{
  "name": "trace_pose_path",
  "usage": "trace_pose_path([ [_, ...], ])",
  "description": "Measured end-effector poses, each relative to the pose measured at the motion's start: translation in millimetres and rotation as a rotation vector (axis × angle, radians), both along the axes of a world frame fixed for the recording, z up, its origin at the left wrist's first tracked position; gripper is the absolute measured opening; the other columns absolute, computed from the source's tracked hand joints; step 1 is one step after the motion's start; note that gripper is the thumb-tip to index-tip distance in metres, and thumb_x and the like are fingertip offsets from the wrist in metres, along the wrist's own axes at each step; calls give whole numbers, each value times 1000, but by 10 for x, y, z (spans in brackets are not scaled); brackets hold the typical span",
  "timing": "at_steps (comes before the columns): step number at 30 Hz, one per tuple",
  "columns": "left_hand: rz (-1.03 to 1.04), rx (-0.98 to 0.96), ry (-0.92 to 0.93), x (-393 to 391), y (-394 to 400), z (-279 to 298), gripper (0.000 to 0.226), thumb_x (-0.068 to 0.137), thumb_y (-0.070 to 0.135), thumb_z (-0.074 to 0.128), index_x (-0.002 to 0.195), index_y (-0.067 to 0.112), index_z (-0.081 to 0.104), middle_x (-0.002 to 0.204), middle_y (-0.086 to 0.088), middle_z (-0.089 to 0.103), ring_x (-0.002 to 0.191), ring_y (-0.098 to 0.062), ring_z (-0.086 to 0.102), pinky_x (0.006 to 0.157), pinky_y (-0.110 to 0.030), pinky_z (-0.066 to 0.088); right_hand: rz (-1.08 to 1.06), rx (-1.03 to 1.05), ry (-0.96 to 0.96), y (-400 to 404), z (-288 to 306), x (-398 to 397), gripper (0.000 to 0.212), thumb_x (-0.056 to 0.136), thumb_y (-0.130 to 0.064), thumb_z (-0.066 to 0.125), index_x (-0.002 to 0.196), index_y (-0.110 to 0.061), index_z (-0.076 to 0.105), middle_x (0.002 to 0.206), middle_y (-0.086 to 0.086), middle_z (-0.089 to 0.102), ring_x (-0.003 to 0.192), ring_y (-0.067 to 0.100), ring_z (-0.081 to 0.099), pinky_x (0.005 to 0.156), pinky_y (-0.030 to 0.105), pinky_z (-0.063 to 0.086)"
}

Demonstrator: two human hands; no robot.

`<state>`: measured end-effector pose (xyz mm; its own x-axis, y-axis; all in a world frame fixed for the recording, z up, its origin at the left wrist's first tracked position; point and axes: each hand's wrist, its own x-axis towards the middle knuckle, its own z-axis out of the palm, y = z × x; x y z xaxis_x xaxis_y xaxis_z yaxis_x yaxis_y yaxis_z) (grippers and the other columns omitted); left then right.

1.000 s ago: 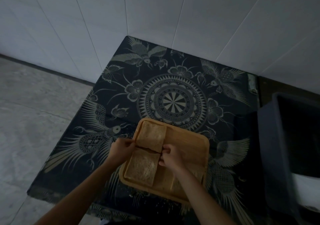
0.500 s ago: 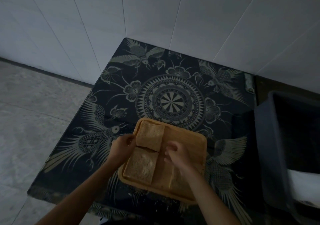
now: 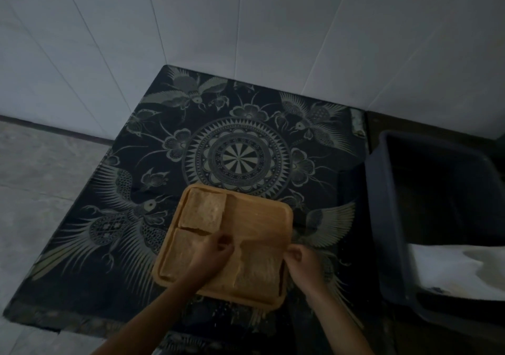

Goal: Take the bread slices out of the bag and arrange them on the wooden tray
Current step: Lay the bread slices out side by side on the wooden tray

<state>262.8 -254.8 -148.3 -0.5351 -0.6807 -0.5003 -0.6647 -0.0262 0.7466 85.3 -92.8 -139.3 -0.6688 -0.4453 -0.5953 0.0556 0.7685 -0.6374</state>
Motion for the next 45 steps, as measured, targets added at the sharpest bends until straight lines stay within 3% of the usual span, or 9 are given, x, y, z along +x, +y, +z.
trace_pose_path([
  [3, 2, 63, -70, -13, 192, -109, 35, 93, 36, 64, 125, 21, 61, 105, 10, 66, 92, -4, 64, 72, -22, 50, -25, 47, -105, 95, -57, 144, 27, 97, -41, 64, 119, -25, 64, 114, -4, 70, 100, 13, 66, 94, 41, 57],
  [6, -33, 83, -91, -18, 323, -189, 42, 93, 31, 66, 131, 15, 58, 115, 0, 70, 95, -12, 68, 73, -24, 54, -37, 24, -138, 118, -70, 270, 28, 97, -49, 62, 117, -31, 61, 108, -9, 70, 96, 10, 68, 81, 33, 59],
  [11, -36, 57, -77, -10, 388, -205, 35, 93, 23, 65, 125, 12, 65, 115, -5, 72, 101, -18, 69, 87, -37, 60, -35, 1, -81, 112, -148, 412, 26, 100, -37, 60, 122, -25, 66, 107, -8, 70, 96, 12, 67, 84, 34, 58],
  [15, -38, 28, -66, 64, 393, -191, 29, 90, 16, 67, 118, 10, 70, 108, -6, 74, 99, -19, 71, 85, -35, 59, -33, 25, -77, 133, -205, 524, 17, 100, -32, 62, 115, -25, 65, 112, -6, 70, 87, 4, 63, 71, 25, 50],
  [22, -72, 64, -77, 127, 361, -117, 30, 88, 18, 67, 117, 14, 71, 108, -2, 75, 97, -16, 71, 86, -36, 60, -80, 45, -70, 140, -228, 597, 35, 99, -33, 64, 131, -17, 63, 117, -3, 67, 101, 13, 62, 86, 31, 53],
  [28, -7, 87, -109, 52, 342, -53, 23, 86, 19, 70, 108, 13, 74, 101, -4, 76, 95, -19, 72, 85, -39, 61, -274, -10, -272, 136, -204, 566, 38, 94, -27, 70, 130, -18, 64, 125, 4, 68, 114, 24, 66, 102, 47, 56],
  [33, 31, 156, -80, -40, 259, 33, 21, 87, 14, 69, 106, 10, 75, 99, -6, 76, 91, -19, 72, 80, -35, 60, -305, -54, -364, 126, -133, 405, 15, 90, -21, 75, 78, -28, 82, 79, -5, 82, 79, 18, 76, 72, 32, 60],
  [36, 50, 230, -52, -114, 181, 88, 20, 89, 14, 67, 108, 11, 74, 101, -8, 75, 92, -23, 72, 78, -34, 59, -289, -103, -377, 95, -83, 285, 4, 87, -23, 78, 87, -26, 82, 88, -1, 83, 84, 18, 78, 77, 35, 63],
  [45, 70, 205, 13, -594, -224, 111, 21, 89, 11, 68, 109, 6, 74, 101, -13, 74, 86, -22, 71, 70, -29, 57, -283, -188, -347, -276, -21, -189, 18, 87, -22, 80, 104, -19, 74, 92, 1, 81, 87, 21, 78, 78, 36, 64],
])
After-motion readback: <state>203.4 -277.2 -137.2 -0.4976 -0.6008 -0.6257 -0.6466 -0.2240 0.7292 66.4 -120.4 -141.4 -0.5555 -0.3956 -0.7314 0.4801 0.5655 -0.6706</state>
